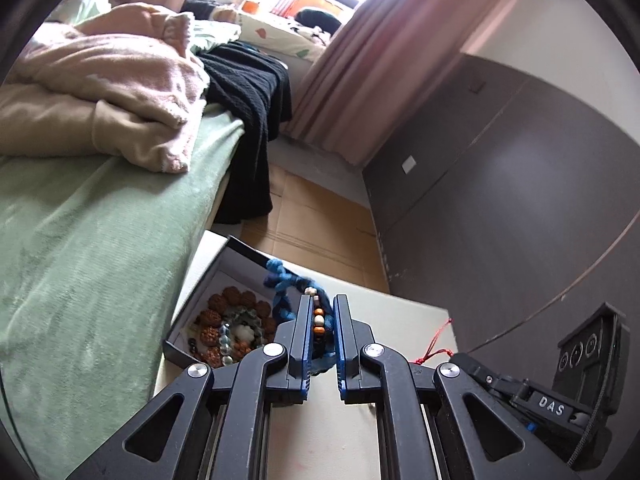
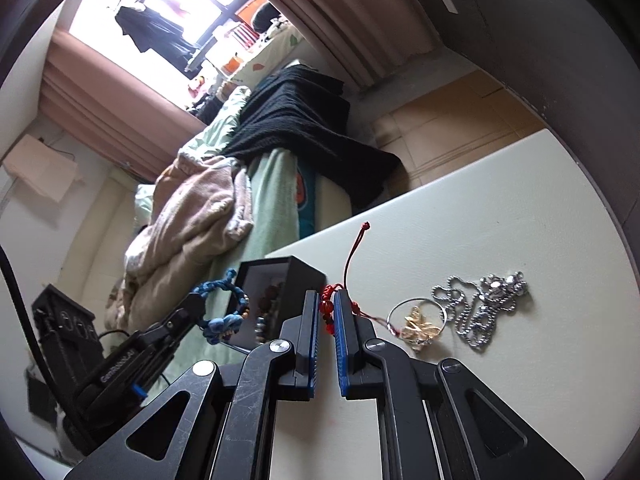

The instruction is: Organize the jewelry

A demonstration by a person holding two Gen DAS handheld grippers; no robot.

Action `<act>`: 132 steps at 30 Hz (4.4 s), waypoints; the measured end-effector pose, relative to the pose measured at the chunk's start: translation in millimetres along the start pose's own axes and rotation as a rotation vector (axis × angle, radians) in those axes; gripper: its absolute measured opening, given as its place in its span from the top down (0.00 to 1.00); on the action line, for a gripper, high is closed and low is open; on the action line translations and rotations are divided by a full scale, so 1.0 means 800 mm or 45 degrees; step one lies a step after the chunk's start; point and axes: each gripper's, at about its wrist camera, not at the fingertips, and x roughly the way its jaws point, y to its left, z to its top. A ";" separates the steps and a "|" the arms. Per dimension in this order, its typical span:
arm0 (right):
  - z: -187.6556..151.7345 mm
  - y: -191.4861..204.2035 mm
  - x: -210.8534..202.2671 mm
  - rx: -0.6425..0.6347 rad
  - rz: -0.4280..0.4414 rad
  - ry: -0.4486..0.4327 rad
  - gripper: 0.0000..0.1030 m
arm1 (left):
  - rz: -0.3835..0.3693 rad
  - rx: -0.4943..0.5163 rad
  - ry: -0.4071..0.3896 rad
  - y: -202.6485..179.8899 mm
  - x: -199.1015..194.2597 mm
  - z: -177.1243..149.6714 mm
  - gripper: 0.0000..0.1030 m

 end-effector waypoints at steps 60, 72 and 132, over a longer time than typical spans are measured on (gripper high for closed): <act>0.016 -0.106 -0.073 0.208 -0.291 0.003 0.35 | 0.052 0.405 0.276 -0.121 0.101 -0.098 0.34; 0.018 -0.142 -0.101 0.310 -0.316 -0.052 0.35 | 0.212 0.478 0.371 -0.131 0.160 -0.133 0.34; 0.012 -0.082 0.083 -0.104 -0.818 0.049 0.73 | 0.089 0.122 0.174 -0.044 0.064 -0.035 0.50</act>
